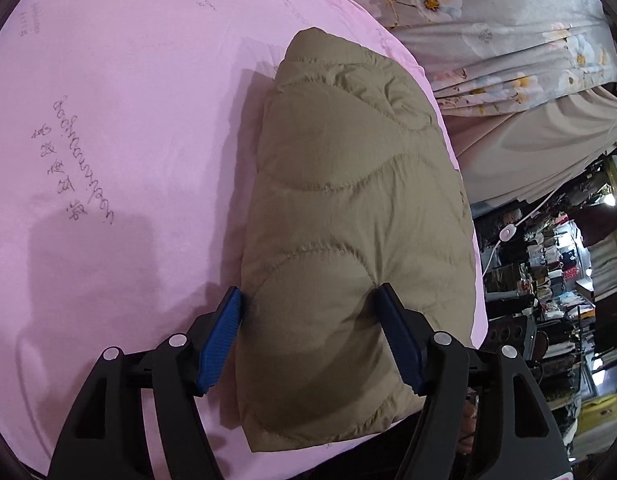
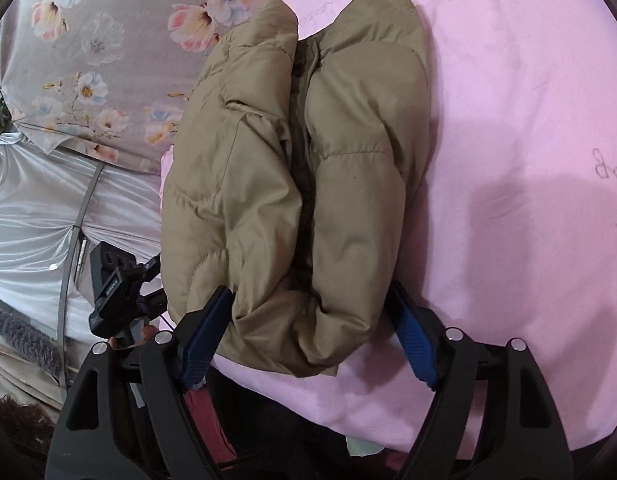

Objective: Fold large clothes

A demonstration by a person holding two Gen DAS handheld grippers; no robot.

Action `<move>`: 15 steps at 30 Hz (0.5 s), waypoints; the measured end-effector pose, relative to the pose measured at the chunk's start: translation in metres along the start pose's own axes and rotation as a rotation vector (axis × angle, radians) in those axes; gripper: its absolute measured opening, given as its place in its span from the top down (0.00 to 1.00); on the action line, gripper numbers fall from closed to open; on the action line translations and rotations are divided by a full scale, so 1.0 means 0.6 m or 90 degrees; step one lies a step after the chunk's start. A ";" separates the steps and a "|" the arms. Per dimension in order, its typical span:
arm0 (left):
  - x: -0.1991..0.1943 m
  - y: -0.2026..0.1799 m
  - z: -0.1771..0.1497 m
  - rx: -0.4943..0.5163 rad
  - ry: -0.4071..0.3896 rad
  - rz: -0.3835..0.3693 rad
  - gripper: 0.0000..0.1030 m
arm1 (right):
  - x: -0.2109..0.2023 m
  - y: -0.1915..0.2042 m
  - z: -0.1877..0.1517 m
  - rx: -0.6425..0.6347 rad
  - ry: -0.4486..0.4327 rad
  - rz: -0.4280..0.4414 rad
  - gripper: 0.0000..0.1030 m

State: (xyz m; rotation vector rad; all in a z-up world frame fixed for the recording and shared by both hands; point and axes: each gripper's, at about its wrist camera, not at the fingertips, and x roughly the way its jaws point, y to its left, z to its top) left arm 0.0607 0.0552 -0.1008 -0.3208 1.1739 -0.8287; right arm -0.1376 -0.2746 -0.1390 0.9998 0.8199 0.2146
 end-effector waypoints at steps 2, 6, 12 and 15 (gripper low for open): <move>0.015 0.006 0.013 -0.021 0.016 -0.027 0.27 | 0.007 -0.004 0.008 0.010 -0.002 0.022 0.22; 0.042 0.002 0.038 -0.023 0.031 -0.039 0.19 | 0.042 0.001 0.045 0.021 0.007 0.069 0.18; 0.067 -0.021 0.064 -0.008 0.004 -0.009 0.14 | 0.064 0.010 0.077 0.016 -0.009 0.089 0.17; 0.068 -0.047 0.061 0.032 -0.021 0.030 0.14 | 0.067 0.029 0.081 -0.004 -0.025 0.081 0.35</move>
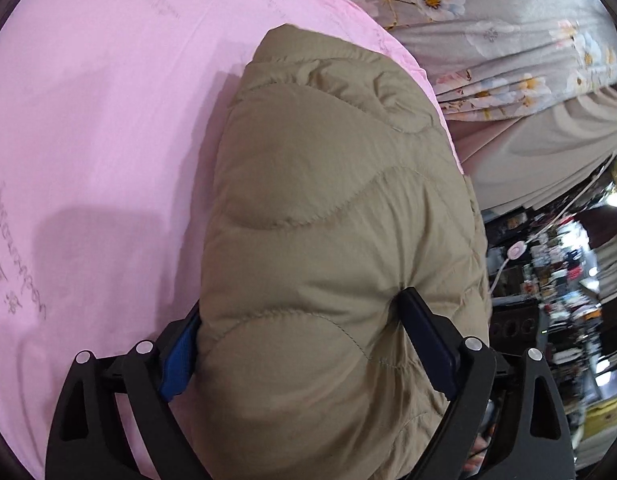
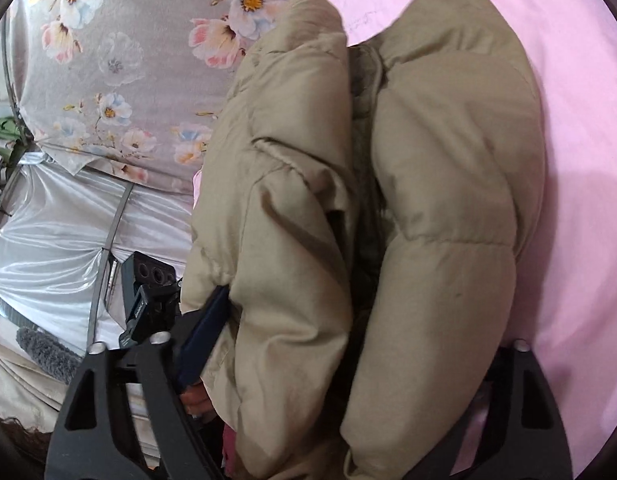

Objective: Fold large clothes

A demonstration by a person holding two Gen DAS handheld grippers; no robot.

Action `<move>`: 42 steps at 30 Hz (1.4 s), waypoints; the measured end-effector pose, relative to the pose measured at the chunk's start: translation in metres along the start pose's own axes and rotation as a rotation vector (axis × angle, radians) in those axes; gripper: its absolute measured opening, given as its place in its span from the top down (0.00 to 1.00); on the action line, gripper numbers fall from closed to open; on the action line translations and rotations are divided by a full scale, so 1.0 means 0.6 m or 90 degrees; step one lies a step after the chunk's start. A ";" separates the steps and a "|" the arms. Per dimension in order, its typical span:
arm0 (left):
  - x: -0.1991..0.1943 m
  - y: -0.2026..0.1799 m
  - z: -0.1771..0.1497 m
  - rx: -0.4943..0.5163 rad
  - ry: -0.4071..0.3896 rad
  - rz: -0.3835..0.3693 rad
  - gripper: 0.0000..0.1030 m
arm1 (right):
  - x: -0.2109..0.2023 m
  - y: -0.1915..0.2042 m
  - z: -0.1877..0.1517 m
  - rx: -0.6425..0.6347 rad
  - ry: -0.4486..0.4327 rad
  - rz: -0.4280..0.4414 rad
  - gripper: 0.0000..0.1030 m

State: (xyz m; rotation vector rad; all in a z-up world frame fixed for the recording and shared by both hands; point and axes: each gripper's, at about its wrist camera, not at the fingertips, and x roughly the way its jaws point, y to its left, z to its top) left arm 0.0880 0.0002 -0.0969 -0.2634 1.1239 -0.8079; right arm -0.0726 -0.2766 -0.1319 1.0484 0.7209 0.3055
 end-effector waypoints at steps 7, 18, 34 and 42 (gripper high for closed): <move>-0.043 -0.058 -0.003 0.102 -0.060 0.019 0.38 | -0.033 0.095 0.012 -0.137 -0.077 -0.041 0.75; -0.153 -0.093 0.049 0.185 -0.227 0.040 0.47 | -0.009 0.257 0.049 -0.352 -0.171 -0.067 0.80; -0.097 0.131 0.248 0.179 -0.317 0.237 0.42 | 0.321 0.285 0.202 -0.413 -0.096 -0.122 0.59; -0.205 0.180 0.164 0.125 -0.381 0.260 0.33 | 0.221 0.187 0.117 -0.317 -0.129 -0.168 0.47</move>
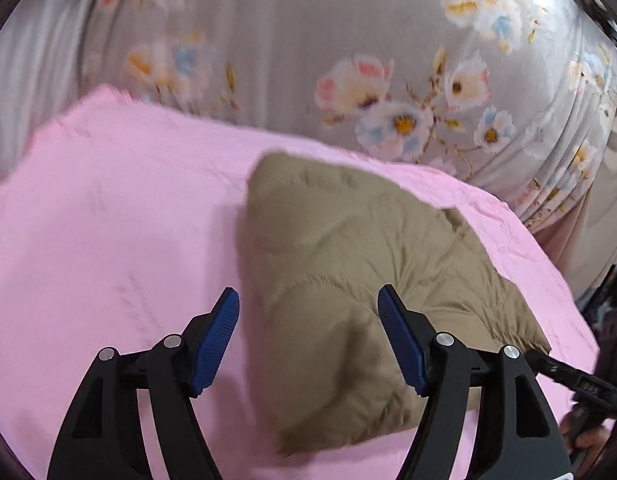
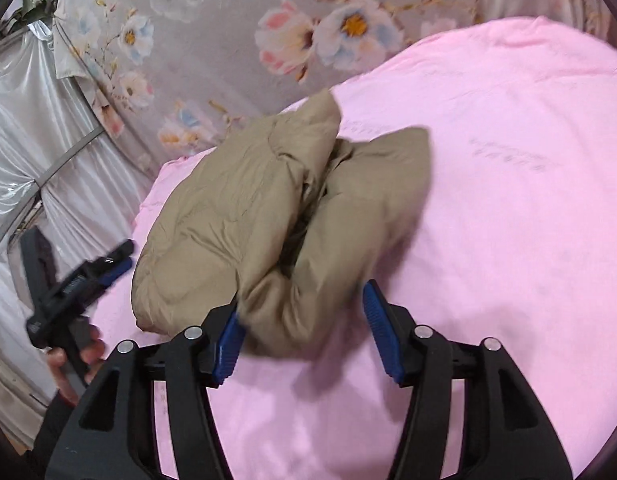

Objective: Fold large clothes

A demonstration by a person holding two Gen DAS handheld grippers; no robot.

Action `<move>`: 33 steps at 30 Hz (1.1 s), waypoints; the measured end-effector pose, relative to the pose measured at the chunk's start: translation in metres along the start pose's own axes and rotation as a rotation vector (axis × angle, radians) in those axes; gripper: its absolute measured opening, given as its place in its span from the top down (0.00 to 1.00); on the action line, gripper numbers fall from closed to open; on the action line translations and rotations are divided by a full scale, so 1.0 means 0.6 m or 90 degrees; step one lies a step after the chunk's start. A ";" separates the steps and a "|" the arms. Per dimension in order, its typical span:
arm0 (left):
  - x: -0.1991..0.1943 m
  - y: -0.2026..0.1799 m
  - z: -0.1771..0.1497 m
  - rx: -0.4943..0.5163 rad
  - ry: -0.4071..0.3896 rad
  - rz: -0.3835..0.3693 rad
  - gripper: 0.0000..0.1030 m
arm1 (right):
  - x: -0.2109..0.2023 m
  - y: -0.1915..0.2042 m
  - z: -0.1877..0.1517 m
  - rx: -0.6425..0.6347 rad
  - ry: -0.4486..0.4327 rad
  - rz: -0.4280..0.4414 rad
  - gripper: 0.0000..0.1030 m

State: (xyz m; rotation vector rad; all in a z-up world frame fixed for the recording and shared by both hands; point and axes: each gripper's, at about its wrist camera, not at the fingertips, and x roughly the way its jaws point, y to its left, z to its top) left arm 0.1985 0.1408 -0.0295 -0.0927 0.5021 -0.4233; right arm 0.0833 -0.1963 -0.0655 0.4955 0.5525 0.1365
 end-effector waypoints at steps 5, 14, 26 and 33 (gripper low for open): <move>-0.034 -0.046 0.060 0.062 0.020 0.148 0.33 | -0.049 0.095 0.041 -0.147 -0.054 -0.116 0.73; 0.092 -0.091 0.016 0.032 0.160 0.222 0.30 | 0.117 0.159 0.095 -0.209 -0.031 -0.193 0.79; 0.165 -0.069 0.027 0.025 0.129 0.228 0.14 | 0.223 0.108 0.085 -0.144 0.002 -0.215 0.80; 0.208 -0.054 0.045 0.066 0.111 0.212 0.13 | 0.249 0.098 0.079 -0.106 -0.011 -0.214 0.80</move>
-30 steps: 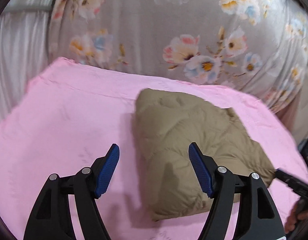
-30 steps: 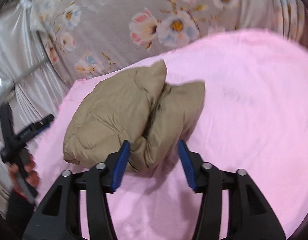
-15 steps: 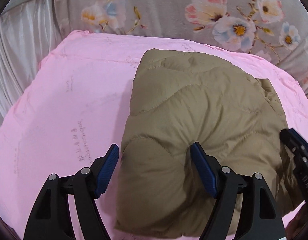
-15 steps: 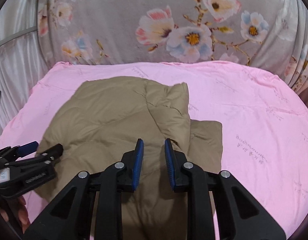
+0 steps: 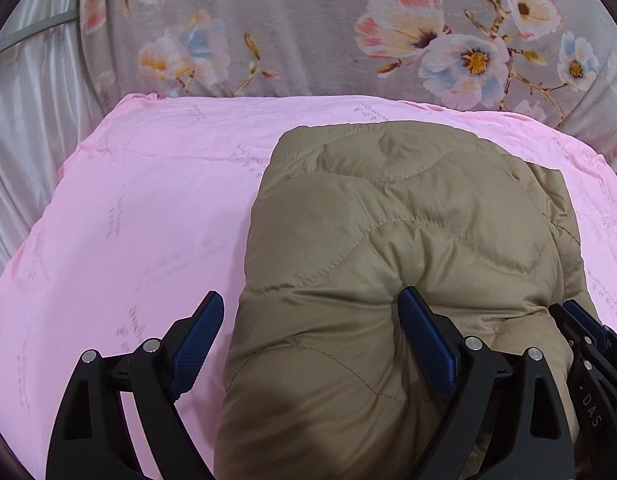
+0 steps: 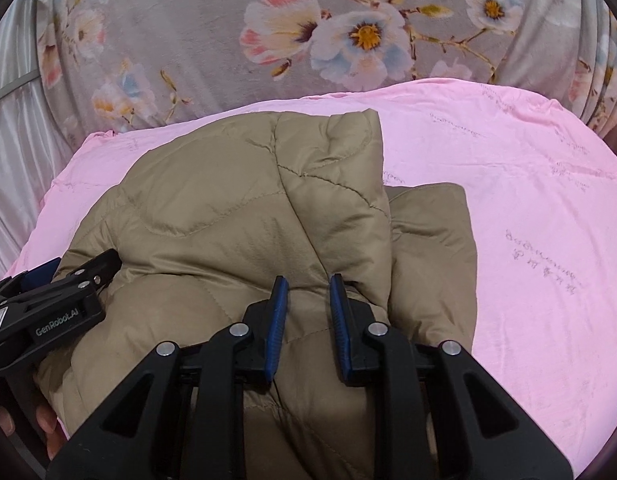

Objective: Fold large clothes

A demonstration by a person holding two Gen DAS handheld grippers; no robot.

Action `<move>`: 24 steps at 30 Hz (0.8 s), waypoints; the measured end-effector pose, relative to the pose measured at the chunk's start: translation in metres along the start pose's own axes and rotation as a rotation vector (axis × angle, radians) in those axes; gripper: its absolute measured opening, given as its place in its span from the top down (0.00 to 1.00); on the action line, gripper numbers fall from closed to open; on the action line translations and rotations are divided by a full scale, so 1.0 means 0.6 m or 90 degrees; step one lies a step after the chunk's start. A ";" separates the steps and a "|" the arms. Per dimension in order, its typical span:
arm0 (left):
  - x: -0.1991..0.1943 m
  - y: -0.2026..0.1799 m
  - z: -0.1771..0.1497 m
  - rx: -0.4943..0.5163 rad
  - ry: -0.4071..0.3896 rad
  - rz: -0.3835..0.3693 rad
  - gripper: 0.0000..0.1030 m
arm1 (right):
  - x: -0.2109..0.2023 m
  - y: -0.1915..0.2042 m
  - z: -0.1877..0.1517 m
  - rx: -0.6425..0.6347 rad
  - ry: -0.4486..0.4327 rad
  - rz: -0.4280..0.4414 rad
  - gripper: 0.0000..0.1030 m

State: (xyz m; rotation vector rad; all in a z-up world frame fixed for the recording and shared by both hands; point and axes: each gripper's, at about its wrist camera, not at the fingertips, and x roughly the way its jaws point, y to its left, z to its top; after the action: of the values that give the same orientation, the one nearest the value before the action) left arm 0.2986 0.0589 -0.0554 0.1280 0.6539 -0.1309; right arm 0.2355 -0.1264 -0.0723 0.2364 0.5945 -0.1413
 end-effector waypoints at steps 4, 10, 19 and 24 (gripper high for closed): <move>0.027 0.007 0.017 0.017 -0.008 -0.027 0.13 | 0.011 0.006 -0.004 0.007 -0.010 -0.005 0.80; 0.049 0.007 0.026 0.025 -0.024 -0.038 0.13 | 0.028 0.008 -0.003 0.009 -0.017 -0.007 0.80; 0.049 0.008 0.028 0.012 -0.017 -0.027 0.13 | 0.032 0.006 0.010 -0.009 0.009 -0.002 0.80; -0.014 0.010 0.009 0.024 0.012 0.005 0.17 | -0.059 0.011 0.006 -0.009 0.016 0.010 0.78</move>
State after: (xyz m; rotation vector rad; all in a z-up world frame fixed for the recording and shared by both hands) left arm 0.2961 0.0644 -0.0453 0.1686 0.6702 -0.1347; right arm 0.2096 -0.1184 -0.0482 0.2292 0.6182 -0.1187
